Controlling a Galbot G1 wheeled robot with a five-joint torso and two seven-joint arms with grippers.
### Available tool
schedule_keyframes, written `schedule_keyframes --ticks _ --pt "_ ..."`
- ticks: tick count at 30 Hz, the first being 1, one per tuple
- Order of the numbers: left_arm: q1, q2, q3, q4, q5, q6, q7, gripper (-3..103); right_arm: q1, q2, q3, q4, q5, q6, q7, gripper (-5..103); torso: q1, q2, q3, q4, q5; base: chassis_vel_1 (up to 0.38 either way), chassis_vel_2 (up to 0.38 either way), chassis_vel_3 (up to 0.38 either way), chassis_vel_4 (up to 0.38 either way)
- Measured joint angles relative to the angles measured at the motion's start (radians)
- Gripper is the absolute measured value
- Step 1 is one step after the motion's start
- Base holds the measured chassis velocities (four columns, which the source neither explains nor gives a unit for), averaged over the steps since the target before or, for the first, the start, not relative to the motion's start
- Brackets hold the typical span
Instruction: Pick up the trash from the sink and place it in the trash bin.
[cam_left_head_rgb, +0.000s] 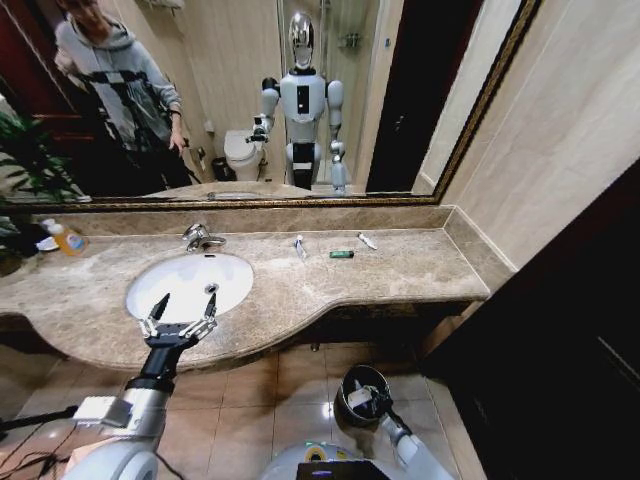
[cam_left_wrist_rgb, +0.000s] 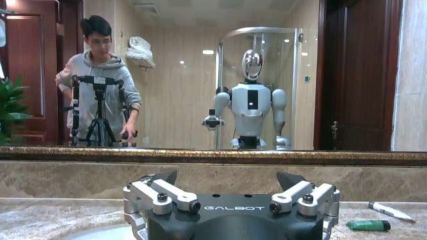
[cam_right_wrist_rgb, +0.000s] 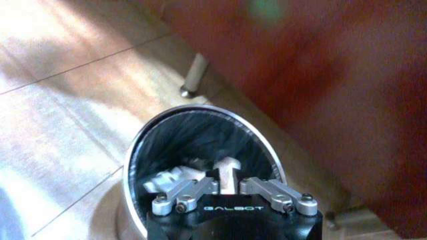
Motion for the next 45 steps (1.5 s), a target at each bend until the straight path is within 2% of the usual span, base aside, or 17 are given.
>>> schedule_keyframes --ticks 1,3,5,9,12,16,21,22,26,28,29,33,34,37,39,40,45 --pt "0.000 0.000 0.000 0.000 0.000 0.000 0.000 100 0.000 0.000 0.000 0.000 0.000 0.000 0.000 12 0.000 0.000 0.000 0.0000 0.0000 0.000 0.000 0.000 0.000" --pt "0.000 0.000 0.000 0.000 0.000 0.000 0.000 100 -0.001 0.000 -0.002 0.000 0.003 -0.013 -0.025 22 0.000 0.000 0.000 0.0000 -0.0001 0.000 0.000 0.000 0.000" --pt "0.000 0.000 0.000 0.000 0.000 0.000 0.000 100 -0.002 0.000 -0.002 0.003 0.004 -0.018 -0.034 22 0.000 0.000 0.000 0.0000 -0.0001 0.000 0.000 0.000 0.000" --pt "0.000 0.000 0.000 0.000 0.000 0.000 0.000 100 -0.007 0.006 -0.003 0.025 0.015 -0.045 -0.078 44 0.000 0.000 0.000 0.0000 0.0000 0.000 0.000 0.000 0.000" --pt "0.000 0.000 0.000 0.000 0.000 0.000 0.000 100 -0.008 0.007 -0.003 0.028 0.018 -0.047 -0.082 50 0.000 0.000 0.000 0.0000 0.0000 0.000 0.000 0.000 0.000" --pt "0.000 0.000 0.000 0.000 0.000 0.000 0.000 100 -0.022 0.012 -0.003 0.054 0.022 -0.051 -0.099 77 0.000 0.000 0.000 0.0000 -0.0001 0.000 0.000 0.000 0.000" --pt "0.000 0.000 0.000 0.000 0.000 0.000 0.000 100 -0.058 0.017 0.000 0.127 0.055 -0.052 -0.121 97 0.000 0.000 0.000 0.0001 0.0001 0.000 0.000 0.000 0.000" --pt "0.000 0.000 0.000 0.000 0.000 0.000 0.000 100 -0.058 0.017 0.000 0.127 0.055 -0.052 -0.121 97 0.000 0.000 0.000 0.0001 0.0001 0.000 0.000 0.000 0.000" --pt "0.000 0.000 0.000 0.000 0.000 0.000 0.000 100 -0.132 0.014 -0.011 0.280 0.231 -0.081 -0.174 100 0.000 0.000 0.000 0.0000 -0.0005 0.000 0.000 0.000 0.000" --pt "0.000 0.000 0.000 0.000 0.000 0.000 0.000 100 -0.187 0.010 -0.014 0.375 0.367 -0.083 -0.190 100 0.000 0.000 0.000 0.0001 0.0004 0.000 0.000 0.000 0.000" --pt "0.000 0.000 0.000 0.000 0.000 0.000 0.000 100 -0.187 0.010 -0.014 0.375 0.367 -0.083 -0.190 100 0.000 0.000 0.000 0.0001 0.0004 0.000 0.000 0.000 0.000" --pt "0.000 0.000 0.000 0.000 0.000 0.000 0.000 100 -0.326 -0.010 -0.014 0.638 0.614 -0.177 -0.205 100 0.000 0.000 0.000 -0.0001 0.0002 0.000 0.000 0.000 0.000" --pt "0.000 0.000 0.000 0.000 0.000 0.000 0.000 100 -0.326 -0.010 -0.014 0.638 0.614 -0.177 -0.205 100 0.000 0.000 0.000 -0.0001 0.0002 0.000 0.000 0.000 0.000" --pt "0.000 0.000 0.000 0.000 0.000 0.000 0.000 100 -0.439 -0.026 0.005 0.898 0.738 -0.264 -0.212 100 0.000 0.000 0.000 0.0002 0.0000 0.000 0.000 0.000 0.000" --pt "0.000 0.000 0.000 0.000 0.000 0.000 0.000 100 -0.458 -0.030 0.008 0.940 0.754 -0.278 -0.212 100 0.000 0.000 0.000 0.0001 0.0001 0.000 0.000 0.000 0.000" --pt "0.000 0.000 0.000 0.000 0.000 0.000 0.000 100 -0.519 -0.040 0.018 1.075 0.799 -0.314 -0.213 100 0.000 0.000 0.000 -0.0001 -0.0002 0.000 0.000 0.000 0.000" --pt "0.000 0.000 0.000 0.000 0.000 0.000 0.000 100 -0.687 -0.044 0.032 1.367 0.867 -0.351 -0.221 100 0.000 0.000 0.000 -0.0001 -0.0001 0.000 0.000 0.000 0.000"
